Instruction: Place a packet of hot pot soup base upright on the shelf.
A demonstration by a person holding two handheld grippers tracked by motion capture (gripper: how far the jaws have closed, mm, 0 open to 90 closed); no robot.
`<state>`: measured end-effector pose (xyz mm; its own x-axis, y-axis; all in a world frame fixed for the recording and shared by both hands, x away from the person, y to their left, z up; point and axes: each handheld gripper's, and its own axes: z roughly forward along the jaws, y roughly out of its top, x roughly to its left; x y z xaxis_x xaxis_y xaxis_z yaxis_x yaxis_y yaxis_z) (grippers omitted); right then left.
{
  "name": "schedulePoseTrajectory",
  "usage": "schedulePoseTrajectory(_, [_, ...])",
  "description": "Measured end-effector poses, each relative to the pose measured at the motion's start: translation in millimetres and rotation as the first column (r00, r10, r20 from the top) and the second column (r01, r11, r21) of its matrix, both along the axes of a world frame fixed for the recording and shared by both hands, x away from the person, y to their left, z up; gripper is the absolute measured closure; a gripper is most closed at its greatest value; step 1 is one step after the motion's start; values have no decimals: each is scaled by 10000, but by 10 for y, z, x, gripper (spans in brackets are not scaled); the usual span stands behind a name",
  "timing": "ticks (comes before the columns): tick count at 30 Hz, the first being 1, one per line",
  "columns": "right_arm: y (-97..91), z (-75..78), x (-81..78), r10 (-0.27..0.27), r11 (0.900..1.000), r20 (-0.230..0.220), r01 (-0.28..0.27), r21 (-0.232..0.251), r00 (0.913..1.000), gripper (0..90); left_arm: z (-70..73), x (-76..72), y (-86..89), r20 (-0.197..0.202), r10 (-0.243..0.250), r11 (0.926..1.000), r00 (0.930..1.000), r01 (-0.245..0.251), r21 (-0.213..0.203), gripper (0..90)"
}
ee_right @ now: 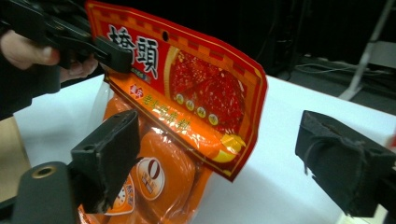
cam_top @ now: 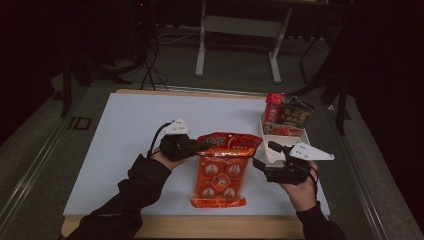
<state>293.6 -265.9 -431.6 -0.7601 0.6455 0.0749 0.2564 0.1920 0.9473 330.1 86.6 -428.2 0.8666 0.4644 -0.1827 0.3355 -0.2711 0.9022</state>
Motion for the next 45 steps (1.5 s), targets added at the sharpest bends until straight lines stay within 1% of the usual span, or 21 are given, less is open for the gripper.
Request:
schedulePoseTrajectory(5, [76,-38,135,254,9996,-155,-255,-79,9996,163,30,-61,6,121,-340,9992,9993,343,-222,898])
schedulePoseTrajectory(7, [102,-61,181,394,9992,-271,-395,-30,9989,212,40,-87,5,205,-424,9988,9989,429,-236,898])
schedulePoseTrajectory(10, [139,-106,246,631,9980,-524,-633,-35,9966,239,48,-111,11,213,-570,9976,9981,578,-384,899])
schedulePoseTrajectory(12, [162,-132,271,846,9964,-851,-850,-13,9928,292,51,-131,8,212,-640,9965,9977,650,-532,898])
schedulePoseTrajectory(13, [162,-132,271,846,9964,-851,-850,-13,9928,292,51,-131,8,212,-640,9965,9977,650,-532,898])
schedulePoseTrajectory(14, [170,-139,273,894,9959,-981,-901,-30,9912,348,59,-154,4,288,-710,9960,9971,724,-532,898])
schedulePoseTrajectory(15, [193,-162,274,1169,9927,-1184,-1194,-139,9861,453,62,-161,0,317,-629,9969,9975,643,-459,898])
schedulePoseTrajectory(18, [218,-152,258,1464,9882,-1075,-1504,-295,9834,519,57,-162,11,202,-612,9964,9979,622,-568,898])
schedulePoseTrajectory(20, [224,-142,258,1866,9815,-1118,-1903,-231,9760,561,53,-172,10,200,-675,9952,9975,687,-696,898])
schedulePoseTrajectory(23, [249,-135,261,2211,9741,-1130,-2250,-224,9687,626,67,-183,-2,219,-624,9960,9978,636,-623,897])
schedulePoseTrajectory(25, [258,-132,268,2335,9712,-1227,-2376,-197,9646,666,62,-182,2,108,-583,9960,9982,589,-668,897])
schedulePoseTrajectory(28, [256,-130,253,2576,9645,-1346,-2631,-248,9568,820,46,-177,18,1,-539,9955,9985,538,-779,896])
schedulePoseTrajectory(30, [271,-117,224,2640,9610,-1291,-2720,-492,9559,870,49,-181,18,12,-529,9958,9986,529,-743,896])
schedulePoseTrajectory(32, [276,-102,217,2643,9605,-1334,-2732,-532,9552,883,57,-185,16,27,-525,9961,9986,525,-716,895])
schedulePoseTrajectory(33, [276,-86,211,2651,9599,-1345,-2745,-569,9548,896,77,-193,21,157,-580,9964,9982,589,-605,895])
schedulePoseTrajectory(35, [279,-31,166,2650,9605,-1385,-2739,-498,9543,900,94,-198,36,211,-666,9962,9976,676,-555,893])
schedulePoseTrajectory(37, [287,18,127,2672,9593,-1340,-2766,-565,9543,900,109,-210,50,435,-715,9963,9965,734,-443,891])
schedulePoseTrajectory(39, [295,40,107,2676,9590,-1241,-2766,-615,9555,900,125,-225,59,521,-763,9961,9957,784,-414,890])
schedulePoseTrajectory(42, [288,115,58,2855,9558,-1314,-2922,-344,9493,900,155,-254,78,632,-808,9953,9947,839,-492,871])
schedulePoseTrajectory(43, [285,142,43,2922,9543,-1345,-2979,-238,9468,900,166,-260,81,591,-835,9947,9948,867,-544,863])
schedulePoseTrajectory(45, [292,204,-2,2897,9547,-1186,-2955,-340,9497,900,189,-288,86,661,-842,9945,9943,881,-573,847])
